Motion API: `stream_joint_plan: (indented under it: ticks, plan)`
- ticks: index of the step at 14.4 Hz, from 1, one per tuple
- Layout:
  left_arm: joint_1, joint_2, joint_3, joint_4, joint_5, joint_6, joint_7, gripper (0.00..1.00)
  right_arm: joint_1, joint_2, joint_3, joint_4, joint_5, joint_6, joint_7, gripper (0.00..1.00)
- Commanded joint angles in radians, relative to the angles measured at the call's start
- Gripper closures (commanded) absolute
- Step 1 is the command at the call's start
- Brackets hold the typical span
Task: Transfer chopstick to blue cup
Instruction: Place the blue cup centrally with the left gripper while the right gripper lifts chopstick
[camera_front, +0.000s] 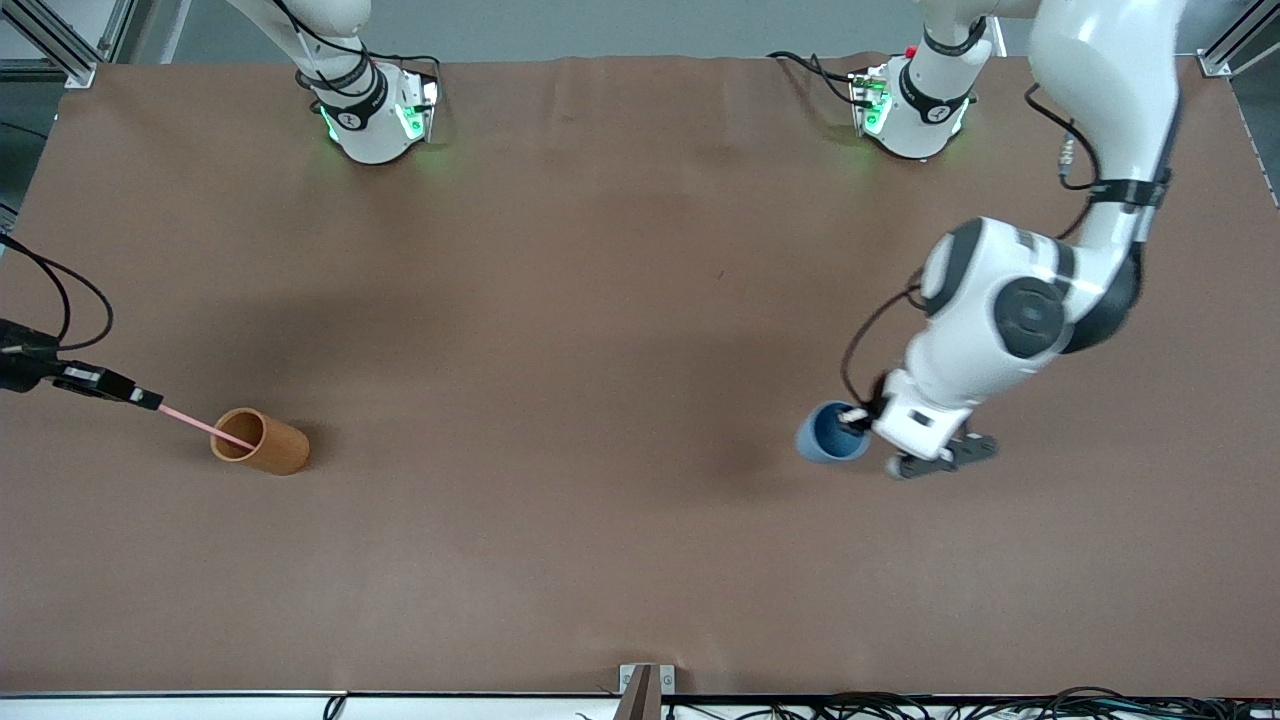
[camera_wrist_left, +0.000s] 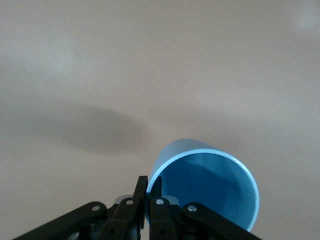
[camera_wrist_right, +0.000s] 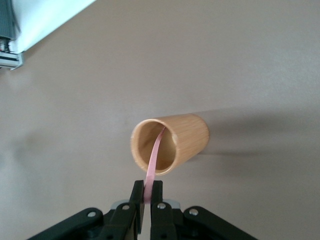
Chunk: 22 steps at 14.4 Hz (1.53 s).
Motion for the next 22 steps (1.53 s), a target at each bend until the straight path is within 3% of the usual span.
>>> stream_joint_plan:
  ticks: [1,4,7,12,19,20,21,22]
  plan:
    - [-0.045,0.084,-0.083,0.081,0.076,0.001,-0.220,1.00,-0.004,-0.041,0.009,0.070,-0.094,-0.086,0.065,0.97]
    - [-0.126,0.194,-0.135,0.150,0.219,0.001,-0.451,1.00,0.021,-0.046,0.012,0.199,-0.188,-0.201,0.137,0.97]
    - [-0.192,0.235,-0.142,0.192,0.273,0.003,-0.548,1.00,0.105,-0.067,0.014,0.331,-0.367,-0.339,0.233,0.97]
    - [-0.203,0.280,-0.140,0.189,0.293,0.009,-0.553,0.99,0.376,-0.152,0.012,0.353,-0.604,-0.381,0.492,0.97]
    - [-0.200,0.312,-0.140,0.175,0.334,0.029,-0.570,0.92,0.737,-0.164,0.015,0.366,-0.630,-0.370,0.989,0.97]
    - [-0.199,0.313,-0.142,0.175,0.334,0.029,-0.568,0.80,0.787,-0.160,0.014,0.386,-0.630,-0.367,1.063,0.97]
    - [-0.194,0.312,-0.142,0.175,0.333,0.029,-0.553,0.42,0.824,-0.156,0.014,0.408,-0.629,-0.364,1.130,0.98]
    - [-0.193,0.307,-0.143,0.177,0.333,0.029,-0.553,0.11,0.858,-0.144,0.015,0.431,-0.629,-0.363,1.184,0.98]
